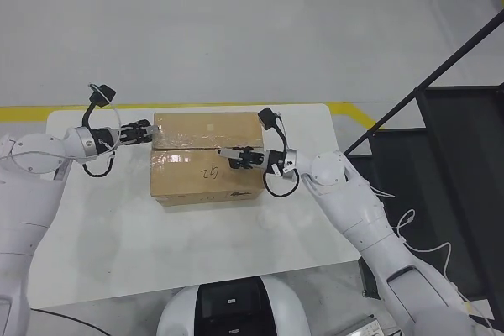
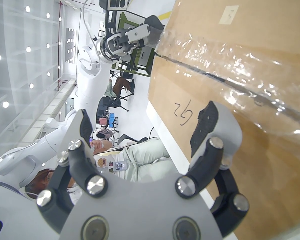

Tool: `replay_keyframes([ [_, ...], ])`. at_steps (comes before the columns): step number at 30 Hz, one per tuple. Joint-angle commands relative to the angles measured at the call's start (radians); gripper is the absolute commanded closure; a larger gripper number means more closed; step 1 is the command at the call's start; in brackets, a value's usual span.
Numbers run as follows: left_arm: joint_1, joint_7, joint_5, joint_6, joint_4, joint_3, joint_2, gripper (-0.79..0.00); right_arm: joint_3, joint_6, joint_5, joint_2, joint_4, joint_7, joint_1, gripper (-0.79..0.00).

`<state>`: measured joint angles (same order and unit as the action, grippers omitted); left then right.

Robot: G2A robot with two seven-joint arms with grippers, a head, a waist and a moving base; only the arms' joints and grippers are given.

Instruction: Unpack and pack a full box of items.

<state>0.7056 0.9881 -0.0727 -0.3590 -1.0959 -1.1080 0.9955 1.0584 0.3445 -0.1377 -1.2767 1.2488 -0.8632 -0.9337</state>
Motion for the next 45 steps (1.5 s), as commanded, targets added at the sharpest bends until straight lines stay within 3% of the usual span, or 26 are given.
replay_keyframes([
  [1, -0.002, 0.004, -0.009, 0.001, -0.005, 0.0, -0.001, 0.0, 0.001, 0.0, 0.002, 0.001, 0.0, 0.0, 0.0, -0.785],
  [10, 0.003, 0.034, 0.01, -0.004, -0.031, -0.004, -0.004, 0.0, -0.002, 0.0, -0.005, 0.001, -0.001, 0.0, 0.0, -0.785],
  [16, 0.003, 0.087, 0.236, -0.048, -0.023, -0.006, 0.01, 0.0, -0.002, -0.001, -0.001, 0.002, -0.015, 0.008, 0.001, -0.785],
  [28, -0.043, 0.327, 0.729, -0.08, 0.01, 0.041, 0.057, 0.0, -0.006, -0.011, 0.025, 0.004, -0.023, 0.029, 0.001, -0.785],
  [30, -0.067, 0.31, 0.642, -0.11, 0.043, 0.045, 0.056, 0.0, -0.006, -0.014, 0.03, 0.004, -0.024, 0.033, 0.001, -0.785],
  [36, -0.081, 0.12, 0.283, -0.12, 0.071, 0.052, 0.041, 0.0, 0.0, -0.013, 0.03, 0.006, -0.021, 0.032, 0.001, -0.785],
  [38, -0.079, 0.038, 0.132, -0.103, 0.056, 0.053, 0.034, -0.563, 0.0, -0.013, 0.031, 0.007, -0.019, 0.032, 0.001, -0.785],
  [39, -0.076, -0.016, 0.04, -0.092, 0.049, 0.054, 0.029, -0.785, -0.002, -0.013, 0.03, 0.007, -0.017, 0.031, 0.001, -0.785],
  [45, -0.028, -0.224, -0.149, -0.055, -0.003, 0.034, 0.019, -0.785, -0.009, -0.012, 0.028, 0.006, -0.014, 0.03, 0.001, -0.785],
])
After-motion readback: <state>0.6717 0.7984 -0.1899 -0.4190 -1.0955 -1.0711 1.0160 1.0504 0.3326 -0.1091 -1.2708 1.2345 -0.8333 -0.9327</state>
